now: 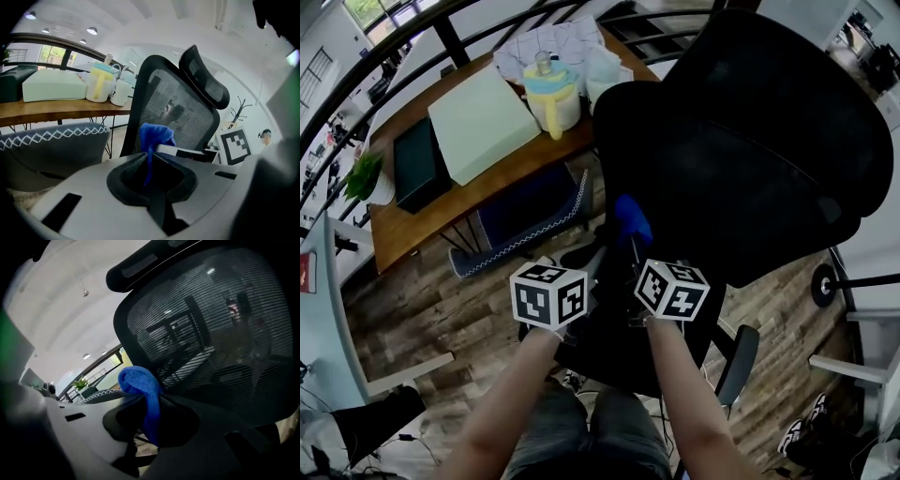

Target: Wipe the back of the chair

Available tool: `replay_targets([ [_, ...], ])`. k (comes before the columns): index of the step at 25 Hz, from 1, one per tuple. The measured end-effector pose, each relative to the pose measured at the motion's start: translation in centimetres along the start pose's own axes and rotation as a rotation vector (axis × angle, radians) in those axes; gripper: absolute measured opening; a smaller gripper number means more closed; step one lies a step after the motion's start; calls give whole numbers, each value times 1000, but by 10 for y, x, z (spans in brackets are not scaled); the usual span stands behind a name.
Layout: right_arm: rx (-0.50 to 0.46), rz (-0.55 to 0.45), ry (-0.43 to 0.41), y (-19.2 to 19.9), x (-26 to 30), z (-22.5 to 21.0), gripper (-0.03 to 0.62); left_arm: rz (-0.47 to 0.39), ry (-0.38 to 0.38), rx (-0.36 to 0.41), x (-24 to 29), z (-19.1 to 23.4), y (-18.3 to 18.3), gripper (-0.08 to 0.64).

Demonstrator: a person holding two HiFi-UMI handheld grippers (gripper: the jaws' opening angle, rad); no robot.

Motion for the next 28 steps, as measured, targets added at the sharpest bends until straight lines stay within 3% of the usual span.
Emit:
replay_targets([
  [9,46,25,81,1,22,-33,84,7,25,-10,13,3,-5,41],
  [17,43,-3,140,-10,-6,-63,84,38,79,15,43,-18,-5,41],
  [28,78,-77,269,-20,-70,-122,84,82,203,74,85,-80,1,41],
])
Point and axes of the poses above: the fingertips, and each gripper's own axes: x forward along the fingers, z to its left, y out of its underside, the point moved 6 cm from there along -x, backward along the fingers, and after that the axes turned 6 degrees about x, right-handed, at the moved point
